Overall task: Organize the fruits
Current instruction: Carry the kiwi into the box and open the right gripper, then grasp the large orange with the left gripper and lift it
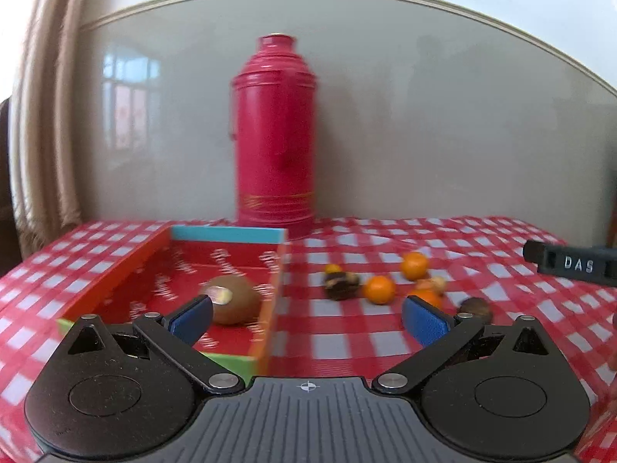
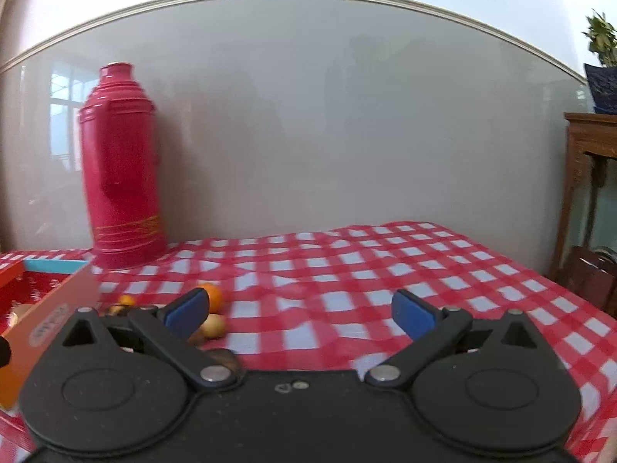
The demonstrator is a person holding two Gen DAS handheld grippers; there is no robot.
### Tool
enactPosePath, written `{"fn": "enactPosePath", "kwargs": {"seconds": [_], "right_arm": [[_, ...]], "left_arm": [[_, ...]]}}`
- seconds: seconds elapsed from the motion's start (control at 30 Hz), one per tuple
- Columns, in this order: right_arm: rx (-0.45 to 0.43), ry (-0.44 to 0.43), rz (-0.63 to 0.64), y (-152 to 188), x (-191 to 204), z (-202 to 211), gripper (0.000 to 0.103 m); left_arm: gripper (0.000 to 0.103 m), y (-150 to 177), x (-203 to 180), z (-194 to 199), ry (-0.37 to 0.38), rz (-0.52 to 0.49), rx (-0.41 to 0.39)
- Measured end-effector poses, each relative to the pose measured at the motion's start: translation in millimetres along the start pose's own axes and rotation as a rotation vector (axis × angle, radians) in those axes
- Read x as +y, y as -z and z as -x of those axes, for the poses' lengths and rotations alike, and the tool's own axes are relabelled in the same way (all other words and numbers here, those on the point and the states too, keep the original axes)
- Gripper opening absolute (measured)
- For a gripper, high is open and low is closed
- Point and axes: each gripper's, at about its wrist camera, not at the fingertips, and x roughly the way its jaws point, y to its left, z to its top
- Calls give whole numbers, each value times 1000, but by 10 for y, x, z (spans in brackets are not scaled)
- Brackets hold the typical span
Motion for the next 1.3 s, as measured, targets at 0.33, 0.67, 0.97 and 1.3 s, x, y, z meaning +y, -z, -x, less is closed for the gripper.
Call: {"fn": "enactPosePath", "kwargs": {"seconds": [0.33,0.67,0.97,1.3], "right_arm": [[43,74,-12,48,-471,-92,96],[69,88,40,100,-491,-194,96],[91,115,29,127,-563,-252,96],[111,130,61,162,-562,-285,96]], "left_arm": [[103,48,-587,-207,72,-45,37],[83,35,-716,-716,104,3,130],[70,2,-738,-1058,141,78,203],[42,-9,-852,-1272,183,50,278]]}}
